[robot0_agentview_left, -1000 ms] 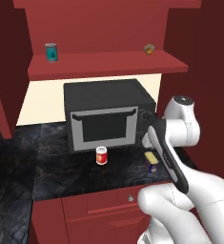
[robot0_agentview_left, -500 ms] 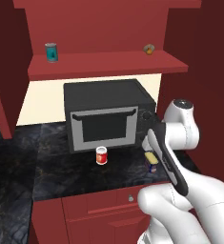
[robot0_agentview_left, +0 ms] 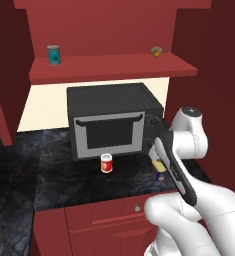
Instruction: Pick the cans from the counter and place them in their designated side in the cabinet.
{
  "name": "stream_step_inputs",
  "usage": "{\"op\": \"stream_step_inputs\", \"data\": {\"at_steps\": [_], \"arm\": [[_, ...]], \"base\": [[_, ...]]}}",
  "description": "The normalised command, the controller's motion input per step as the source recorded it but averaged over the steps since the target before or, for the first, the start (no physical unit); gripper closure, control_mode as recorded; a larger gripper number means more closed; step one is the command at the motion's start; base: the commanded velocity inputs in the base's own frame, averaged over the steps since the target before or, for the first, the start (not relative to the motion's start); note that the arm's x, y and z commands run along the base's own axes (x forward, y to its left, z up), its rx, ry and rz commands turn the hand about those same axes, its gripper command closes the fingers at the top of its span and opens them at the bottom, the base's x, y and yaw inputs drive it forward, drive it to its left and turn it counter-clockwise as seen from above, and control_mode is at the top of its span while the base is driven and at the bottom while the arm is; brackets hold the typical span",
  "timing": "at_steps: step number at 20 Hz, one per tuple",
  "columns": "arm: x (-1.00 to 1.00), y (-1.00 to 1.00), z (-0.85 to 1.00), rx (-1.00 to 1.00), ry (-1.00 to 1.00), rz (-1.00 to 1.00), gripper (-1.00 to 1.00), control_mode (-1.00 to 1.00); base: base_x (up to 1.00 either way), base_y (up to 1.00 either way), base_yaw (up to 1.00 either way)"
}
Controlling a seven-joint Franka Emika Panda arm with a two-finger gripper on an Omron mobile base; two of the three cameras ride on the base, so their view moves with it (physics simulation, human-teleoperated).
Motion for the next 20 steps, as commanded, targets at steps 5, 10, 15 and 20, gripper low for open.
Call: {"op": "stream_step_inputs", "data": {"at_steps": [5,10,15,20], "arm": [[0.12,-0.03,-0.1,0.0,0.0,0.03,-1.0,-1.0],[0.12,-0.01,-0.12,0.0,0.0,0.02,-1.0,-1.0],[0.12,0.0,-0.12,0.0,0.02,0.01,-1.0,-1.0],[0.11,-0.02,-0.09,0.0,0.05,0.01,-1.0,-1.0]], "base": [[0.0,0.0,0.0],[0.0,0.0,0.0],[0.0,0.0,0.0],[0.0,0.0,0.0]]}}
